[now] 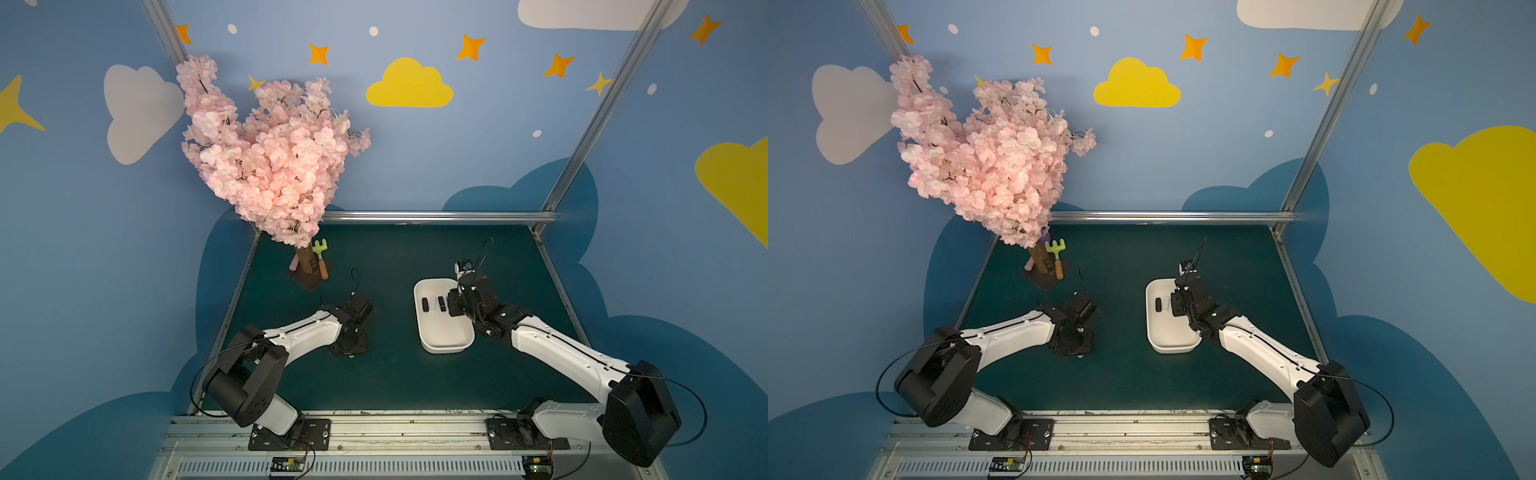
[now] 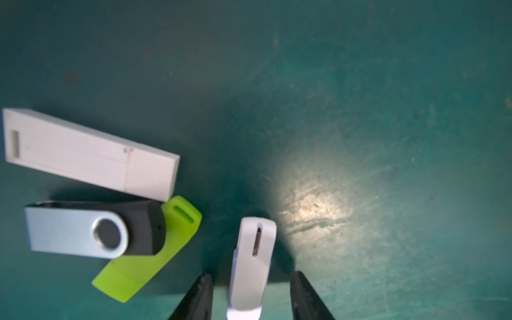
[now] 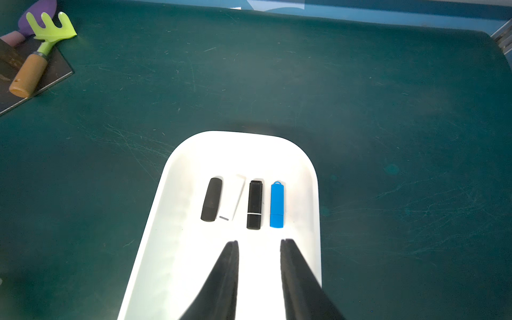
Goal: Put the usb flash drive into the storage box
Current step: Pick up the USB flash from the center of the board.
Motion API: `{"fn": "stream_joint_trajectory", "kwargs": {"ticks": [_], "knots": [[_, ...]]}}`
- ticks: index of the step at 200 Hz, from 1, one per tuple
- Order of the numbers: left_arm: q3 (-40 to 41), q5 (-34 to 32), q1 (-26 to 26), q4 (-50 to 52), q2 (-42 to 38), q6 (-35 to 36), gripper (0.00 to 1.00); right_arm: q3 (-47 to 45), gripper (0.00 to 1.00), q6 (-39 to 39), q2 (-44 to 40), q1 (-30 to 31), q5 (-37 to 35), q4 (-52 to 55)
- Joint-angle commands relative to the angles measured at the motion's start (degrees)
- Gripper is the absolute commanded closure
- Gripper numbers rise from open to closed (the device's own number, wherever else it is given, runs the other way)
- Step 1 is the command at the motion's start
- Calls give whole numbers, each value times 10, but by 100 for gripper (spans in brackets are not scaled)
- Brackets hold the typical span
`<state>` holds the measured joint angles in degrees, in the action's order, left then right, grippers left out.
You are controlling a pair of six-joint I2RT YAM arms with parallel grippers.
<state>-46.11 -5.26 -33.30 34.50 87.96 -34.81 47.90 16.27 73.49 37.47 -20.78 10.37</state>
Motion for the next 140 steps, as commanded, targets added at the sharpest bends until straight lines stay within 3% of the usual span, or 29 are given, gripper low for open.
{"fn": "stream_joint_trajectory", "kwargs": {"ticks": [1,34,92,140], "knots": [[-18,-23,-2,7,19,19,54,20,68,3,3,-2,-7,5],[-43,-54,-2,15,45,36,60,20,68,3,5,-2,-8,6],[-49,-34,-5,12,67,35,76,22,68,5,9,-2,-5,7],[-48,-19,-5,32,29,27,66,23,68,5,12,-1,-4,7]]}}
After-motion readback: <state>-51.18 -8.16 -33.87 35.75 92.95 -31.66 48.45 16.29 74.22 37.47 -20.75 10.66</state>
